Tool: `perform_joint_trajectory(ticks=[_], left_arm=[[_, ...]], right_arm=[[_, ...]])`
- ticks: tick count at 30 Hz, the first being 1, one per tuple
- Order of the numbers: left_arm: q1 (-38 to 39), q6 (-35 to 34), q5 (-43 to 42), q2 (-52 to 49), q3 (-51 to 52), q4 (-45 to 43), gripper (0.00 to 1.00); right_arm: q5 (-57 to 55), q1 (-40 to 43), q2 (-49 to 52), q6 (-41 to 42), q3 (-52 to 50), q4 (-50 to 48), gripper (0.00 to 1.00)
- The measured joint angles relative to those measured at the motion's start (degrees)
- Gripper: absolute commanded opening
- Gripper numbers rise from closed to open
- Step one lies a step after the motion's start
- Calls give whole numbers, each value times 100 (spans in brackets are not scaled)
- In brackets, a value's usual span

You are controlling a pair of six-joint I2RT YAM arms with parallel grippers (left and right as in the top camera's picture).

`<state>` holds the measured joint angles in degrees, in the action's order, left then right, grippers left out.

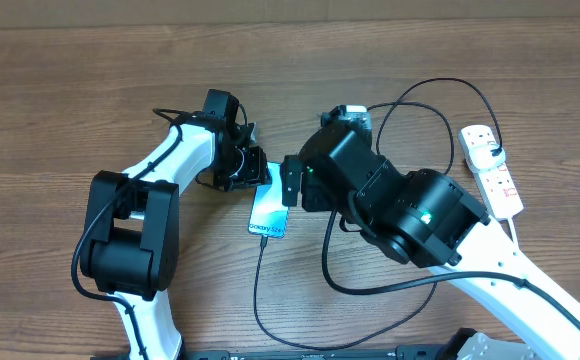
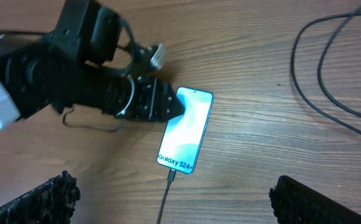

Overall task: Plug charger to phone and switch on socket
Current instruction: 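Open the left gripper and withdraw both arms from the phone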

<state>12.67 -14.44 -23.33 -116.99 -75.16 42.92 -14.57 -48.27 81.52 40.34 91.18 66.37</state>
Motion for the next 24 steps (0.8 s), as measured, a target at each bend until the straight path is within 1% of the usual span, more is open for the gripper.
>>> perform_joint_trajectory(ticks=[2,3,4,5,6,7,8,9,12,14,16,18,20,24], left_arm=[[2,-24,118,0,-66,177,52],[0,-26,219,0,-111,289,52],[0,-31,361,0,-175,435,53],[-2,-48,518,-2,-238,562,52],[-4,-68,673,-2,-286,686,53],[-17,-98,861,0,-334,817,53],[-46,-142,1045,2,-369,953,53],[-96,-179,1244,17,-387,1056,53],[-313,-221,1668,190,-387,1246,55],[-452,-240,1829,586,-387,1263,56],[-592,-245,1974,1274,-393,1259,57],[-660,-260,2162,2194,-433,1279,57],[-660,-260,2347,3040,-533,1318,57],[-638,-262,2667,4192,-577,1370,56]], right_arm=[[2,87,2,101,0,-33,100],[0,131,9,140,0,-74,96],[2,177,24,157,0,-103,89],[0,214,52,181,0,-101,74],[20,243,87,210,0,-87,53],[42,262,146,221,0,-46,35],[68,286,197,243,2,4,19],[109,302,273,269,4,107,5],[229,376,533,588,2,658,4],[273,509,638,804,-48,970,4],[310,750,654,1025,-212,1235,4],[317,1097,654,1207,-426,1408,4],[321,1563,654,1309,-704,1458,4],[317,2474,654,1370,-1119,1462,4]])
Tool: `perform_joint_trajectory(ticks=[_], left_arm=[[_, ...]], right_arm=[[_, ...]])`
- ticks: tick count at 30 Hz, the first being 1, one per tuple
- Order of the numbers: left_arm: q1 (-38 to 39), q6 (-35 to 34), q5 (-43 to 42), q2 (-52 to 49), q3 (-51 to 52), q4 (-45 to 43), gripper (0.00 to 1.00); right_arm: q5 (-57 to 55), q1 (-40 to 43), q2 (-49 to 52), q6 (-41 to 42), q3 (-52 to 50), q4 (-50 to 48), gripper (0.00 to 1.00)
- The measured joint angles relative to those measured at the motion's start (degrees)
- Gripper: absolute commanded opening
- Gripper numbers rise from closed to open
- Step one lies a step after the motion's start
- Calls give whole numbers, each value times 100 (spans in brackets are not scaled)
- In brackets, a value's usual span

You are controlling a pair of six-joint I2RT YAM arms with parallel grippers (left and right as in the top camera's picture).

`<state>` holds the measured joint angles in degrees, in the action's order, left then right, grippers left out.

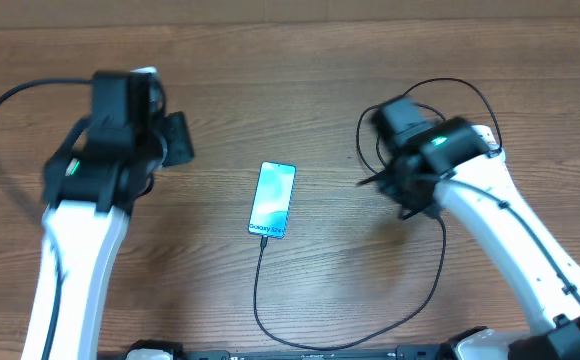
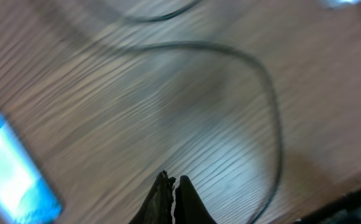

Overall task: Plug charger to phone and switch on socket
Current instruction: 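Open the left gripper and withdraw both arms from the phone, then move the right gripper over the power strip's switch beside the plug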

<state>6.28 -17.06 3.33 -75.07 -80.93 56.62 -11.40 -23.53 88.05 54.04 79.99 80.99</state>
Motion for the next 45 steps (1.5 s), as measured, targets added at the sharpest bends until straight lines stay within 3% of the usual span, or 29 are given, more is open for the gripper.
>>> perform_joint_trajectory(ticks=[4,13,18,20,32,45], left_arm=[[0,-55,262,905,236,-2,56],[0,-380,852,2754,1069,22,61],[0,-474,1222,3567,1375,81,85],[0,-494,1298,3635,1397,83,100],[0,-533,1408,3593,1471,76,100],[0,-535,1408,3541,1473,81,100]], right_arm=[[11,1196,11,-225,-153,-63,4],[807,3316,11,-1847,-168,-763,4],[1110,4107,120,-2594,-197,-975,4],[1152,4275,243,-2815,-212,-1064,4],[1467,4671,1228,-3333,-245,-1513,4],[1786,4669,1338,-3390,-245,-1687,4]])
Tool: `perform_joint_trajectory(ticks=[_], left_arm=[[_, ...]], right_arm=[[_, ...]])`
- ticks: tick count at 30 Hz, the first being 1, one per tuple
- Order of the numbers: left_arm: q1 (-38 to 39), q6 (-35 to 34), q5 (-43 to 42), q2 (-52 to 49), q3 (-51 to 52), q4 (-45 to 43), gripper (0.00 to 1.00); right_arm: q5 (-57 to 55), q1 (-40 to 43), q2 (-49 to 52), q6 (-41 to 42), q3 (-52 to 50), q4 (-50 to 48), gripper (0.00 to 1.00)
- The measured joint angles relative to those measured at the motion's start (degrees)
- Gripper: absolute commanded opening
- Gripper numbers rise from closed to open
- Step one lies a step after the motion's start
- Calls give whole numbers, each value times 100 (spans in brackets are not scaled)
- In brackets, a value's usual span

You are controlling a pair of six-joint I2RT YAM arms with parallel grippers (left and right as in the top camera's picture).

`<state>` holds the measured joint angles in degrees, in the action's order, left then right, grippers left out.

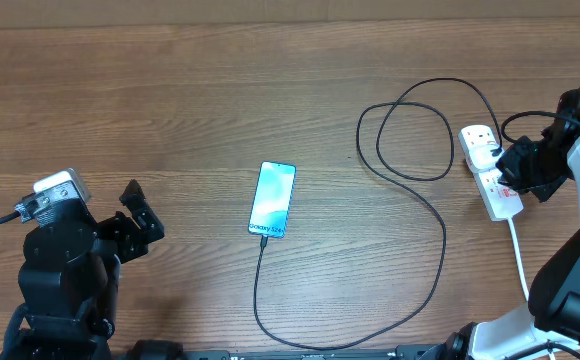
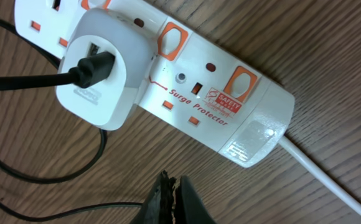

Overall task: Plug charger to phone and switch on socket
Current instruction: 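Move the right gripper over the power strip's switch beside the plug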

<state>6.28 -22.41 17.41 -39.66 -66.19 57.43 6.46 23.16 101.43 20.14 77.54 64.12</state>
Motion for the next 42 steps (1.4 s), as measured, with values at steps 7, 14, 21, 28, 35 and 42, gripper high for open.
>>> perform_joint_trajectory(ticks=[7,14,21,28,35,42], left_arm=[[0,2,0,0,0,0,100],[0,2,0,0,2,0,100],[0,2,0,116,9,0,99],[0,2,0,581,11,2,100],[0,2,0,1047,11,2,100],[-4,2,2,1582,13,2,99]], right_arm=[[131,11,221,-4,0,-151,4],[173,232,313,17,4,-269,4],[168,424,492,22,15,-483,4],[170,420,557,22,35,-610,4],[216,417,636,22,275,-638,4],[229,363,994,22,442,-579,4]])
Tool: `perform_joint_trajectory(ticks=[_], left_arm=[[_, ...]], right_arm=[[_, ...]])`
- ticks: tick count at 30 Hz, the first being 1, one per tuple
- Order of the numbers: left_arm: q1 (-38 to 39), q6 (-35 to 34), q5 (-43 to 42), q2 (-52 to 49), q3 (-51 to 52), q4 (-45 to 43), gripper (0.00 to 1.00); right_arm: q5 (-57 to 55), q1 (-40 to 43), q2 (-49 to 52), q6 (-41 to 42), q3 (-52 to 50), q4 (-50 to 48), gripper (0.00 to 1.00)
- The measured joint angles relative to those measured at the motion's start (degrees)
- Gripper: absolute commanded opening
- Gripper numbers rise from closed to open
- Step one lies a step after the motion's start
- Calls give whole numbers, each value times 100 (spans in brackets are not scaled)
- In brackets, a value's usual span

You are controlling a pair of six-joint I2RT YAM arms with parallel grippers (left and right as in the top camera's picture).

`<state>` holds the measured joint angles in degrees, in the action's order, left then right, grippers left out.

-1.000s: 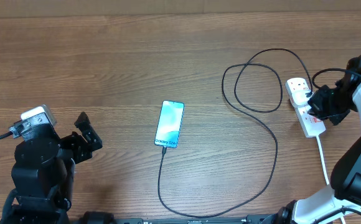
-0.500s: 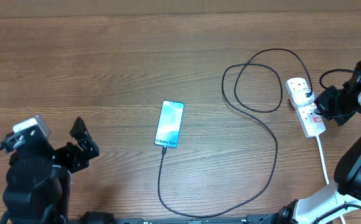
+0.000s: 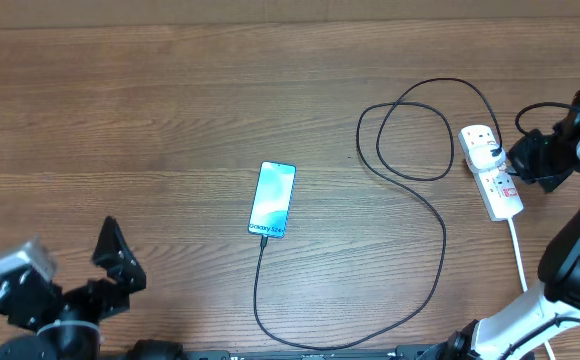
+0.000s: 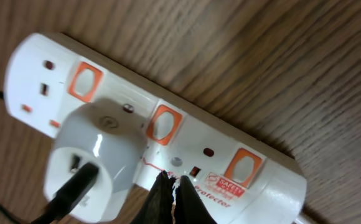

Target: Plug charger to phone and switch on socket

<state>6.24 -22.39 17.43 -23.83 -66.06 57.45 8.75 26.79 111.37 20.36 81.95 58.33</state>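
Note:
The phone (image 3: 273, 213) lies screen-up at mid-table, with the black charger cable (image 3: 262, 247) in its near end. That cable loops right to the white charger adapter (image 4: 90, 155), which sits in the white power strip (image 4: 243, 149). The strip (image 3: 497, 182) has orange rocker switches (image 4: 164, 124). My right gripper (image 4: 170, 181) is shut, its tips over the strip's face just below the middle switch, beside the adapter. From overhead the right gripper (image 3: 515, 162) is at the strip's right side. My left gripper (image 3: 118, 262) stands open at the bottom left, far from the phone.
The slack cable forms a big loop (image 3: 410, 130) between phone and strip. The strip's white lead (image 3: 518, 255) runs toward the near edge on the right. The table (image 3: 170, 100) is brown wood.
My right gripper, still shut, has moved from the strip's near edge onto its face beside the middle switch. The left arm has drawn further back into the bottom-left corner.
First my left gripper was at the phone's far end and the right gripper stood open above it, cable plugged in. Then both arms were apart, the right one shut. Later the right gripper was beside the power strip, and now it is over its switches.

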Motion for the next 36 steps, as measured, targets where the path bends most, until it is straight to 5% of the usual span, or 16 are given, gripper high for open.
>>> perform_joint_trajectory(ticks=[13,24,36], left_arm=[[-374,0,4,822,0,160,99],[-374,-2,42,1403,11,2175,99],[-374,-17,42,1534,22,2212,99]], right_arm=[[2,-170,168,59,2,-164,4],[-15,-170,168,76,2,-262,4],[-26,-166,339,197,2,-328,4]])
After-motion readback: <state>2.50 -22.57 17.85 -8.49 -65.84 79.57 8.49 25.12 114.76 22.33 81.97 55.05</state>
